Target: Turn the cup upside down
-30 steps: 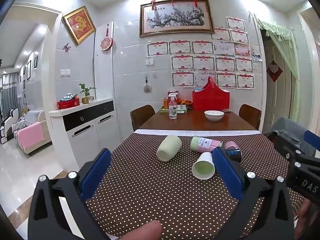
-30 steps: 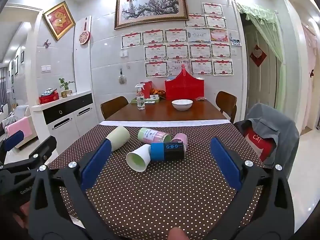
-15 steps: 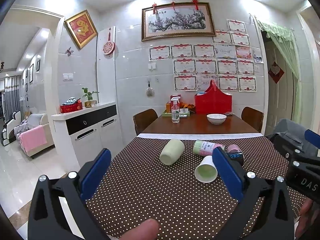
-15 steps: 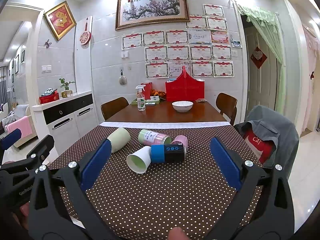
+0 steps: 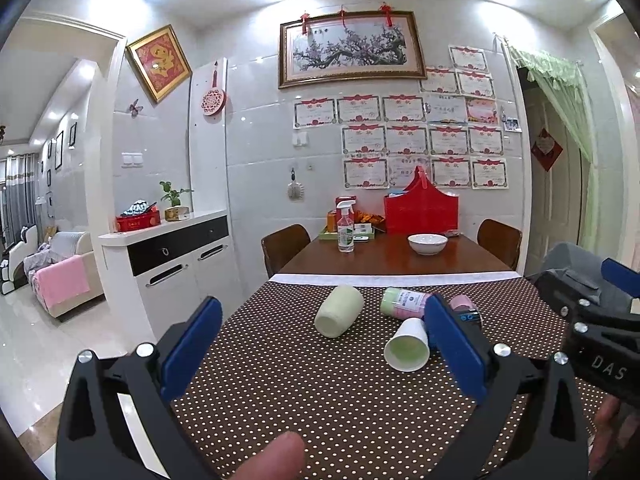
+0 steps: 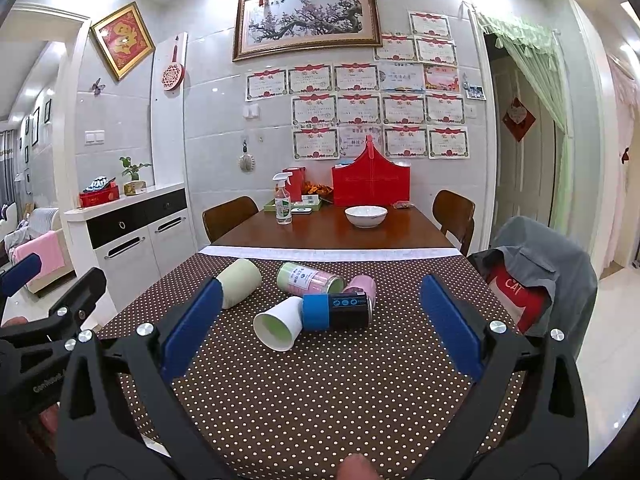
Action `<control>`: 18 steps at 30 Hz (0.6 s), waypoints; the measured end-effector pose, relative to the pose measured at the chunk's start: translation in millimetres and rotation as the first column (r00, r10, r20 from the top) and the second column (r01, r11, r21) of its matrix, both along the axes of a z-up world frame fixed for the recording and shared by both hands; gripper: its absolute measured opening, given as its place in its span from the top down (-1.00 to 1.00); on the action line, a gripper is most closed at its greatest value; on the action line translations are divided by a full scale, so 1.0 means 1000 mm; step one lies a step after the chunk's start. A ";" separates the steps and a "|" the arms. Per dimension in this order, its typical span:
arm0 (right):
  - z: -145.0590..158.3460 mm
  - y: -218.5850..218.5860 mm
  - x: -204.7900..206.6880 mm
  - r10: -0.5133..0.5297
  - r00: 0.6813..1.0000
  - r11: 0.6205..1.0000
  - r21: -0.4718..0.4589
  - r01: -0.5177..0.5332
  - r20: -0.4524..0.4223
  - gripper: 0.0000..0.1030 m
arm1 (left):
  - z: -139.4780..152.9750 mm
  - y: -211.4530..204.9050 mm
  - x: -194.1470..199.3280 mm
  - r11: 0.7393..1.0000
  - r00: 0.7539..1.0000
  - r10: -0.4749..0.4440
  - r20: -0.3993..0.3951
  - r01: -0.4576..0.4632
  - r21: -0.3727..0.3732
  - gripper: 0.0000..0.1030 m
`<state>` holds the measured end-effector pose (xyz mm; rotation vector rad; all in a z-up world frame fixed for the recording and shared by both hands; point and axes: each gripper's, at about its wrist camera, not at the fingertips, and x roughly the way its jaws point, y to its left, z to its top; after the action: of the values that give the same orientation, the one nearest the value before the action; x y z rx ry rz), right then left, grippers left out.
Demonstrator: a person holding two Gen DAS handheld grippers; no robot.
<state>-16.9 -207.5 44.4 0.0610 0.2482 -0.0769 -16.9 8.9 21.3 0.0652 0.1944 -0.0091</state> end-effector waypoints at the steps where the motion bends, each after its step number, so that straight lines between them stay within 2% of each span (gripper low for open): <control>1: 0.000 0.000 0.000 0.001 1.000 1.000 -0.001 -0.001 -0.001 -0.88 | 0.000 0.000 0.000 1.000 1.000 -0.004 0.001 0.004 -0.003 -0.93; 7: 0.000 0.001 0.003 0.006 1.000 1.000 -0.008 -0.006 0.003 -0.88 | 0.001 0.004 0.001 1.000 1.000 -0.007 0.002 0.008 -0.025 -0.93; 18: 0.004 0.001 0.004 0.012 1.000 1.000 -0.016 -0.012 0.006 -0.88 | -0.002 -0.001 0.004 1.000 1.000 -0.008 -0.008 0.008 -0.007 -0.93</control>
<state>-13.2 -206.2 48.8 0.0442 0.2422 -0.0668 -12.7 8.4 19.2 0.0594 0.2026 -0.0183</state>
